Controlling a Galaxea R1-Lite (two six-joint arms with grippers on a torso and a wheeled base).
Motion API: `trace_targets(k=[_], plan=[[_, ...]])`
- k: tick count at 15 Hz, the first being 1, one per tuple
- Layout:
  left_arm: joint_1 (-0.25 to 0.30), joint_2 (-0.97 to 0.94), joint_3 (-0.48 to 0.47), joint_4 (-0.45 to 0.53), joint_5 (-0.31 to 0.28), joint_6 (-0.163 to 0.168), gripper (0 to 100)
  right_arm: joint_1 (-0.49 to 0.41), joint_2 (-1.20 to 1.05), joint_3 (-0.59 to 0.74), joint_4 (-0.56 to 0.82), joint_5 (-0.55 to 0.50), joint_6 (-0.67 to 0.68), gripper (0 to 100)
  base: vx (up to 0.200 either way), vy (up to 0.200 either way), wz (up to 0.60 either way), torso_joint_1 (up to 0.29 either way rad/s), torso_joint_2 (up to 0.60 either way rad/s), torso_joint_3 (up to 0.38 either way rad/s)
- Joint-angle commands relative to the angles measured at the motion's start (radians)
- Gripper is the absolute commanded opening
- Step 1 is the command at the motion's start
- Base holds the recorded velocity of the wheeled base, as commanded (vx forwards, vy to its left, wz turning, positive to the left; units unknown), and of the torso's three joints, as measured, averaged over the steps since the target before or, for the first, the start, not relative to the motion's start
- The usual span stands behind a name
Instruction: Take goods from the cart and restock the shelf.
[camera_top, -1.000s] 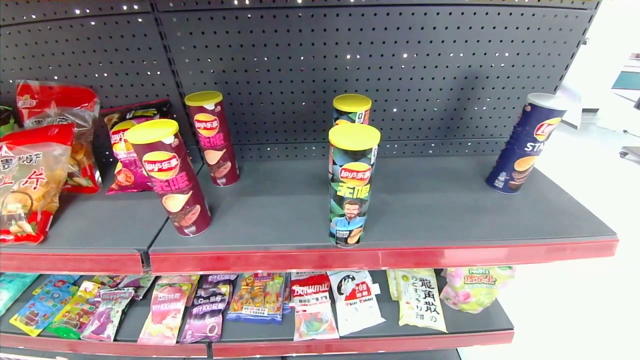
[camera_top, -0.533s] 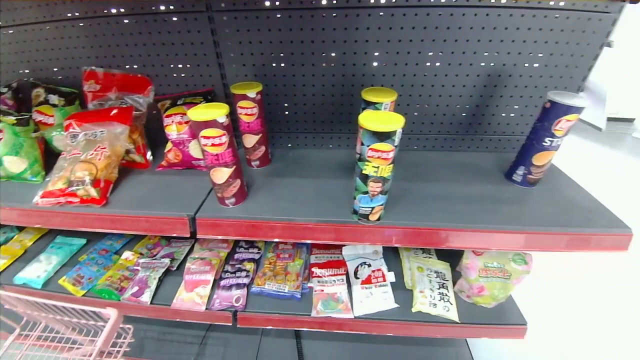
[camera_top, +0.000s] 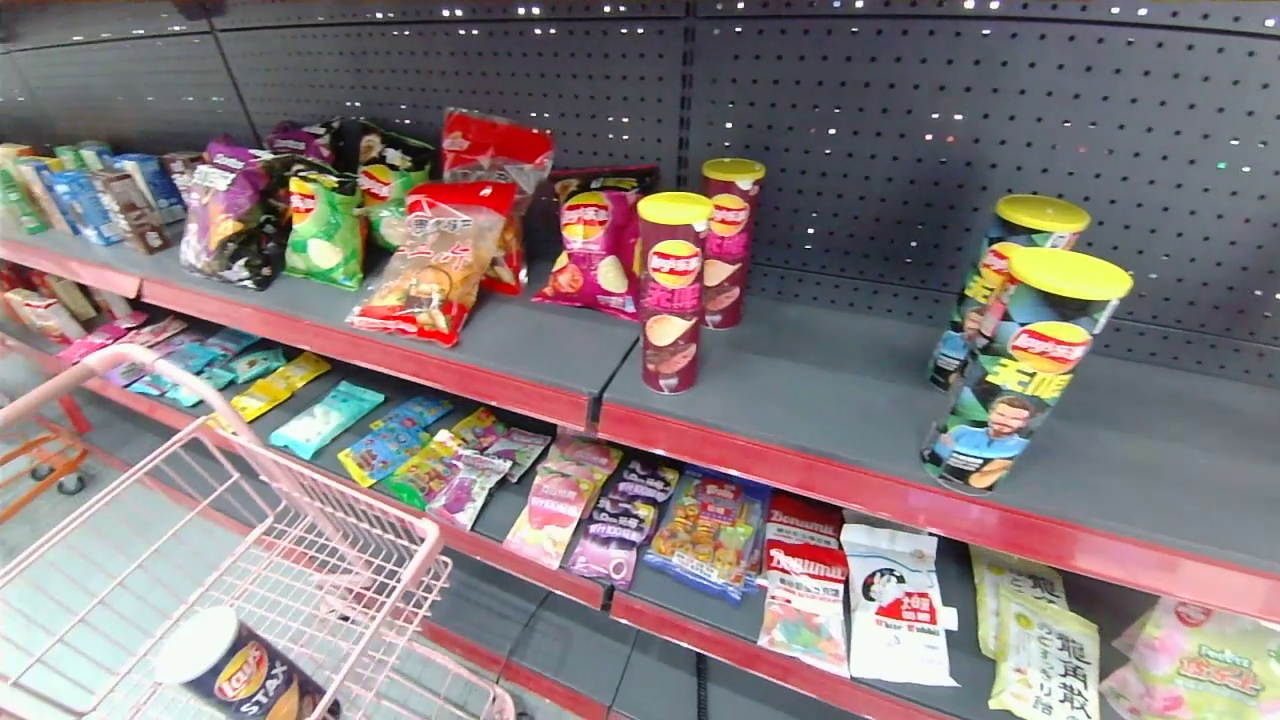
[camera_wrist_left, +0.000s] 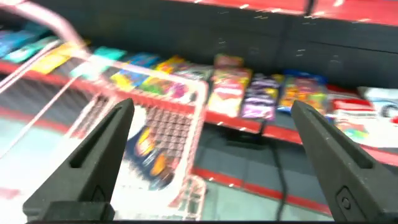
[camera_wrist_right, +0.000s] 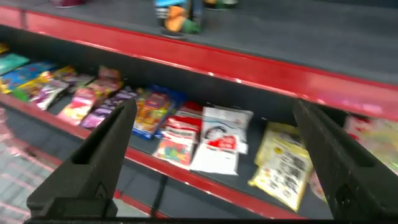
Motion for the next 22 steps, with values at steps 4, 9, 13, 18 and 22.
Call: trace_targets(k=[4,9,13,18,22], plan=[[0.000,0.000,0.000,0.000,0.000,0.000,100,0.000,0.002,0.000,0.000,0.001,-0.002,100,0.000,0.000,0.60,0.001,0.00,0.002],[0.000,0.000,0.000,0.000,0.000,0.000,100,0.000,0.002,0.000,0.000,0.001,-0.002,100,0.000,0.000,0.60,0.002,0.00,0.004],[0.000,0.000,0.000,-0.002,0.000,0.000,100,0.000,0.002,0.000,0.000,0.002,0.001,100,0.000,0.000,0.00,0.000,0.00,0.000],[0.000,0.000,0.000,-0.002,0.000,0.000,100,-0.001,0.002,0.000,0.000,0.002,0.004,100,0.000,0.000,0.00,-0.055,0.13,0.081],[0.000,0.000,0.000,0.000,0.000,0.000,100,-0.001,0.002,0.000,0.000,0.002,0.006,100,0.000,0.000,0.00,-0.146,0.37,0.220]])
